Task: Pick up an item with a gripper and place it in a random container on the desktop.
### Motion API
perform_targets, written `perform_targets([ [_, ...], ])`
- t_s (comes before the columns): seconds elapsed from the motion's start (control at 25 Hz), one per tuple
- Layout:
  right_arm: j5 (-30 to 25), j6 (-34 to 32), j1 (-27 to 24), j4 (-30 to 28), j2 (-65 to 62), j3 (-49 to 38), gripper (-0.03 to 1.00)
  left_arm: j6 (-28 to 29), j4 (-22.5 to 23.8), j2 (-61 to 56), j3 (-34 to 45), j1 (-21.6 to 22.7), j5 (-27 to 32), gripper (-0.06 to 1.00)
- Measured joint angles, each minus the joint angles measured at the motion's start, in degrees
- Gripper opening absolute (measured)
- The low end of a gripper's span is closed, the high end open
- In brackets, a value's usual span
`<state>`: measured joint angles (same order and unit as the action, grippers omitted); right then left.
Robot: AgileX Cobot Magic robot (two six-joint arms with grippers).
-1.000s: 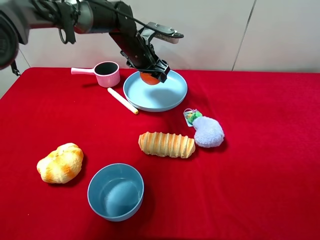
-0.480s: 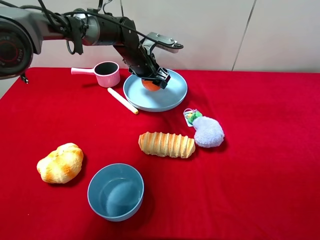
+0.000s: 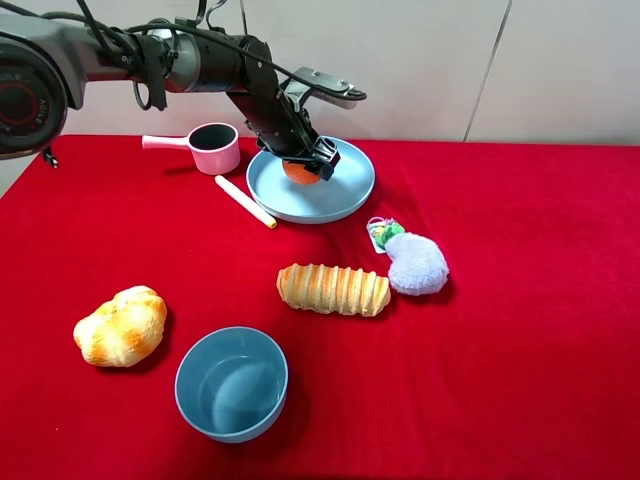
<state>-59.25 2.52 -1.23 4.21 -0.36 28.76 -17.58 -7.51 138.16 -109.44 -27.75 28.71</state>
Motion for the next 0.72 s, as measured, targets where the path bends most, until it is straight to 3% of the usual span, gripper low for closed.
perform_targets([
  [0.16,0.00,0.00,0.00,0.00,0.00,0.00,0.69,0.00,0.00,0.00,0.00,0.00,0.07,0.87],
  [0.72,0.00,0.00,0.00,0.00,0.00,0.00,0.69,0.00,0.00,-0.16,0.00,0.00,1.89,0.88],
])
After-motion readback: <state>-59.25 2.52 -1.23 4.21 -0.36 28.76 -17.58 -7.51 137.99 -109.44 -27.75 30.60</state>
